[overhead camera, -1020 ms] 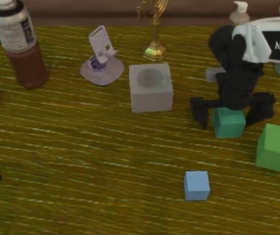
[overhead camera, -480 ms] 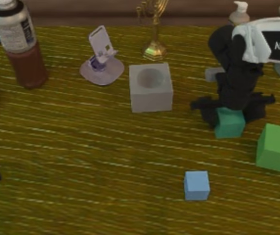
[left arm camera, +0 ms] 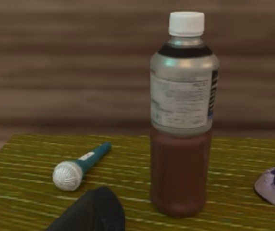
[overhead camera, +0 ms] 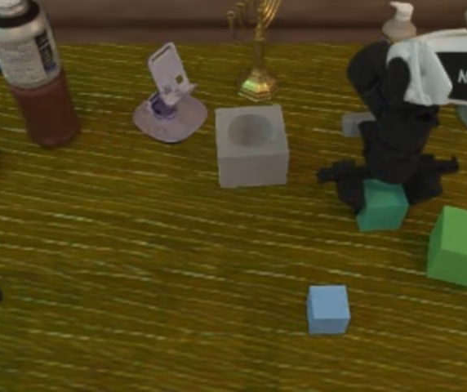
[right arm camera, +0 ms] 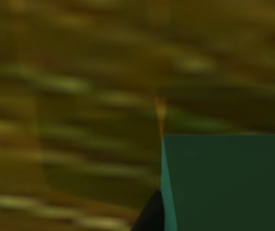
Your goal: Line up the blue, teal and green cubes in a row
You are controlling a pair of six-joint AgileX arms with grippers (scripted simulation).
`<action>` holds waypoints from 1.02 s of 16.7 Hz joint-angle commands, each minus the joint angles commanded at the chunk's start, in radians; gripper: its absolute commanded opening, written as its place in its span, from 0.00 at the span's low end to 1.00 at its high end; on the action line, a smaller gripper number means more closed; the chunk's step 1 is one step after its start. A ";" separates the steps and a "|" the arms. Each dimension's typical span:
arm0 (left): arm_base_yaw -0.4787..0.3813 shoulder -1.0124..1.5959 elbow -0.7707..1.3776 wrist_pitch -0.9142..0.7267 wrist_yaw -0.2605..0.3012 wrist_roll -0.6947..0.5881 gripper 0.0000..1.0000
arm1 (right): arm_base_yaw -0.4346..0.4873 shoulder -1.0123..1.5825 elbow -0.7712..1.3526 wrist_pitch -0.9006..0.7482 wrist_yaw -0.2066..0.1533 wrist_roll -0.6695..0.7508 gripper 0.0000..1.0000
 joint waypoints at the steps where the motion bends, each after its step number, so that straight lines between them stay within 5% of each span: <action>1: 0.000 0.000 0.000 0.000 0.000 0.000 1.00 | 0.000 0.000 0.000 0.000 0.000 0.000 0.00; 17: 0.000 0.000 0.000 0.000 0.000 0.000 1.00 | 0.001 -0.104 0.142 -0.231 0.003 -0.002 0.00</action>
